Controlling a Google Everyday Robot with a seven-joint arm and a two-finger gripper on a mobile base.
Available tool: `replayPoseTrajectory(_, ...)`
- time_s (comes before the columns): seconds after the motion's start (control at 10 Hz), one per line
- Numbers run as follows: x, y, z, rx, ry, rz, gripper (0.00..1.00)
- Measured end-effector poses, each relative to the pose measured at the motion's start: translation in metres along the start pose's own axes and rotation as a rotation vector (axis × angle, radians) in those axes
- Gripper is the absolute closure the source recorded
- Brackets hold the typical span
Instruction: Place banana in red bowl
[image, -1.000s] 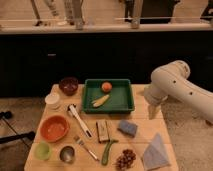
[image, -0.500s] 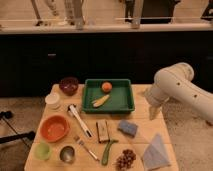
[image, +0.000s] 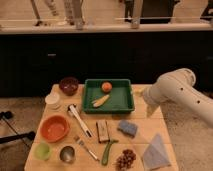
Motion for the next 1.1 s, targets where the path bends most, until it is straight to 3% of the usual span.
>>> replayPoseTrajectory(0.5, -0.024, -0.065, 0.027, 0.009, -0.028, -0.15, 0.2)
replayPoseTrajectory(0.7, -0.03, -0.087, 0.039, -0.019, -0.035, -0.201, 0.2)
replayPoseTrajectory(1.0, -0.038, -0.102, 0.063, -0.127, 0.011, -0.244, 0.2)
replayPoseTrajectory(1.1, -0.036, -0.101, 0.064, -0.139, 0.019, -0.244, 0.2)
